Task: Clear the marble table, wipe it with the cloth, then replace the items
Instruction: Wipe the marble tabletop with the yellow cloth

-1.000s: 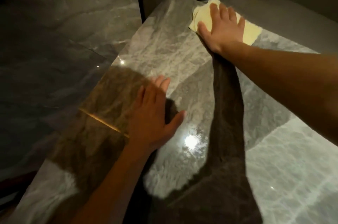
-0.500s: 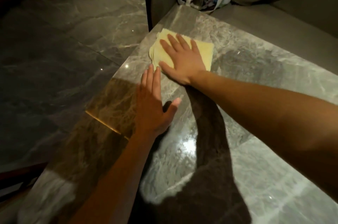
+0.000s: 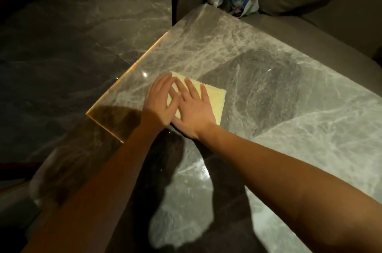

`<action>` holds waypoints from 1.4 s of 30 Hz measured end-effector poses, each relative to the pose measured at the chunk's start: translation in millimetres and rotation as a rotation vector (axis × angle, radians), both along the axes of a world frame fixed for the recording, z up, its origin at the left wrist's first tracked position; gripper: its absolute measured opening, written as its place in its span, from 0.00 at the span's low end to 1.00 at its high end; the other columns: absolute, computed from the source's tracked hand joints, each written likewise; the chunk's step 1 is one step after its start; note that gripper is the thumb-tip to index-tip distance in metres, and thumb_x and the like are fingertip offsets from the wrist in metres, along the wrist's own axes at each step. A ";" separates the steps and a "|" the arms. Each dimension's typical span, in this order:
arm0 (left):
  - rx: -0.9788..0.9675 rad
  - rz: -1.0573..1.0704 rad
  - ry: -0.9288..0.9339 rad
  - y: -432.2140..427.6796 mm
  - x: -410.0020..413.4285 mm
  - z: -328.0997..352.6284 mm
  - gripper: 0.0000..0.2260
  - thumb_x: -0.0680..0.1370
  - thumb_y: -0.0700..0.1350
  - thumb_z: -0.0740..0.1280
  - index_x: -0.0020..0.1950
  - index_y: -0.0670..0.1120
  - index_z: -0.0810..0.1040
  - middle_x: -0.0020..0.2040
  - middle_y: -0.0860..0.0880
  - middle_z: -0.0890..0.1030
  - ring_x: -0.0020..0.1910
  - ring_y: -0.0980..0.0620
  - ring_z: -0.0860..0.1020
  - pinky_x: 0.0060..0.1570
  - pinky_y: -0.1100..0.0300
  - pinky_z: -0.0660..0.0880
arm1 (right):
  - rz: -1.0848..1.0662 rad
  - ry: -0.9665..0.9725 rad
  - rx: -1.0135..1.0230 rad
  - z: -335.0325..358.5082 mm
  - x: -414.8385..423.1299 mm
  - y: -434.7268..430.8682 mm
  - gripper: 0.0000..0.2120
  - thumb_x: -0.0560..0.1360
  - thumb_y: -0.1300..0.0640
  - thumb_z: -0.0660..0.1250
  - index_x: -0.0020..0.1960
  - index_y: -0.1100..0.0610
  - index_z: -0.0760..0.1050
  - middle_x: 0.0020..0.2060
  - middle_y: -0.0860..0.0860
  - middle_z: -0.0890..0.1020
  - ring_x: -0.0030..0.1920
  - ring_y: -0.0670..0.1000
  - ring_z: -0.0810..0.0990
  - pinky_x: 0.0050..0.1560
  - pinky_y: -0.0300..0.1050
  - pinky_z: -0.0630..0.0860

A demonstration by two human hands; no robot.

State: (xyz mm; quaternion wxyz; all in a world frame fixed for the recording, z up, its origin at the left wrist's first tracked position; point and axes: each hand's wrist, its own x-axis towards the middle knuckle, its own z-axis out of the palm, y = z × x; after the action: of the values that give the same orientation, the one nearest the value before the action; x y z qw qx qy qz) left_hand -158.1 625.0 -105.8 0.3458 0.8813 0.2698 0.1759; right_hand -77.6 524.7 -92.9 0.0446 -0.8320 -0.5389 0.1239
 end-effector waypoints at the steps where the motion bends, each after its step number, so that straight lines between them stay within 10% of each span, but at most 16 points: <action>1: 0.056 -0.005 0.030 3.7 -9.6 -0.9 0.26 0.77 0.56 0.52 0.70 0.44 0.69 0.73 0.46 0.68 0.74 0.50 0.63 0.74 0.51 0.56 | 0.027 0.003 0.004 -0.4 -2.4 -5.1 0.33 0.78 0.38 0.49 0.79 0.48 0.46 0.79 0.51 0.48 0.78 0.54 0.42 0.75 0.61 0.40; 10: 0.356 0.144 0.556 42.0 -38.8 2.0 0.29 0.76 0.61 0.48 0.75 0.52 0.59 0.77 0.47 0.58 0.76 0.42 0.54 0.71 0.35 0.47 | -0.080 0.018 0.019 -1.1 49.0 16.6 0.33 0.77 0.35 0.49 0.78 0.45 0.46 0.79 0.48 0.48 0.78 0.52 0.43 0.75 0.61 0.40; 25: 0.291 0.154 0.538 39.9 -40.4 -0.3 0.36 0.71 0.70 0.51 0.76 0.54 0.57 0.78 0.53 0.54 0.78 0.46 0.47 0.73 0.38 0.45 | -0.349 -0.057 0.037 -8.0 185.9 135.6 0.34 0.77 0.35 0.47 0.79 0.47 0.46 0.79 0.50 0.49 0.78 0.57 0.46 0.74 0.65 0.43; 34: 0.165 0.235 0.302 35.9 -43.0 10.3 0.40 0.73 0.67 0.52 0.78 0.46 0.49 0.78 0.43 0.44 0.78 0.44 0.46 0.74 0.42 0.46 | 0.050 -0.056 0.041 -3.5 79.1 136.1 0.34 0.77 0.34 0.49 0.78 0.46 0.48 0.79 0.48 0.50 0.78 0.54 0.46 0.73 0.64 0.43; 42: 0.193 0.250 0.168 31.2 -47.0 16.4 0.35 0.74 0.62 0.52 0.76 0.44 0.57 0.78 0.44 0.56 0.77 0.46 0.52 0.74 0.47 0.47 | 0.163 -0.050 -0.015 3.1 -13.7 90.4 0.32 0.77 0.39 0.43 0.78 0.47 0.45 0.79 0.48 0.47 0.78 0.54 0.42 0.74 0.63 0.41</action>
State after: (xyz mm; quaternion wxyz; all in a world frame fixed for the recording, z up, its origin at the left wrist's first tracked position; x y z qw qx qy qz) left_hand -205.1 656.3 -89.4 0.2110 0.8816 0.3871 0.1686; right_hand -91.3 615.0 -89.7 0.0147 -0.7885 -0.6049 0.1103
